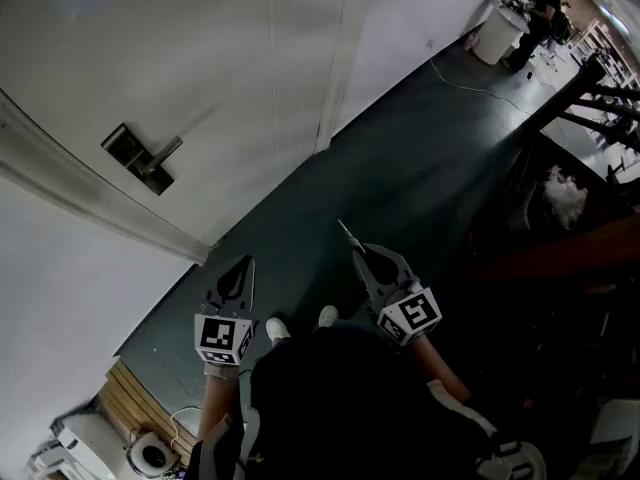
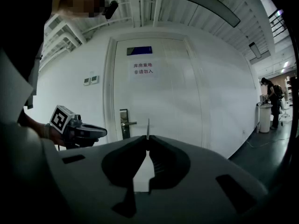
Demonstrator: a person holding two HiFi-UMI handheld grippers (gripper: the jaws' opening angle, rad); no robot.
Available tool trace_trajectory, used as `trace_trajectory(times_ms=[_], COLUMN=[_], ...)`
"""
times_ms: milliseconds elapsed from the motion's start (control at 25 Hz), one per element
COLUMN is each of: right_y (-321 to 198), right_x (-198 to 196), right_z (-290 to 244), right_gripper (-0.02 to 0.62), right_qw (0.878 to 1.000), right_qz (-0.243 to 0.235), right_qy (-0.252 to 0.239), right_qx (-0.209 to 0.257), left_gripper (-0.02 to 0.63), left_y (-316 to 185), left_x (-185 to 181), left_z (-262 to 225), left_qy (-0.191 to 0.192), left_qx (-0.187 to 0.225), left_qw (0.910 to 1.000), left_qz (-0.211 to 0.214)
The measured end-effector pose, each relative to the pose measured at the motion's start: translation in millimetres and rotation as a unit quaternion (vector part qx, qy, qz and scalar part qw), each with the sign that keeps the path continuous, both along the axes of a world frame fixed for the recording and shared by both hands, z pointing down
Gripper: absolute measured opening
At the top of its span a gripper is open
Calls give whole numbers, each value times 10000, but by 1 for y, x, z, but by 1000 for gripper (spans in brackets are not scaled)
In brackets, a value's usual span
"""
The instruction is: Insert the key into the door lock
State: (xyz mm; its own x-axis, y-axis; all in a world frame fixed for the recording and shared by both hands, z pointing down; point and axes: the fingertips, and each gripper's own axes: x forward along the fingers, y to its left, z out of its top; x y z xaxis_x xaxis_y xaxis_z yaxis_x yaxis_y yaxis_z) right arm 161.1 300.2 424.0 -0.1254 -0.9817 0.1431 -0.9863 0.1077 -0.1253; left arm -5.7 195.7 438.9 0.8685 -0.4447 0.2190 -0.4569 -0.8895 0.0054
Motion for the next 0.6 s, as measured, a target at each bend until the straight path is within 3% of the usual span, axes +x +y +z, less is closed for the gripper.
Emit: trace_trajectory(times_ms=[600], right_y=[6], right_x=[59], right_z=[-2], right_gripper=[32], right_qw=[9995], right_qz=[-97], right_qy=[-218], right_qx=[185], left_gripper=[9], left_y=[13], left_x=[62], left_z=[-6], left_qy=[-106], left_qx=[146], left_qw=[9998], left_qz=[-64])
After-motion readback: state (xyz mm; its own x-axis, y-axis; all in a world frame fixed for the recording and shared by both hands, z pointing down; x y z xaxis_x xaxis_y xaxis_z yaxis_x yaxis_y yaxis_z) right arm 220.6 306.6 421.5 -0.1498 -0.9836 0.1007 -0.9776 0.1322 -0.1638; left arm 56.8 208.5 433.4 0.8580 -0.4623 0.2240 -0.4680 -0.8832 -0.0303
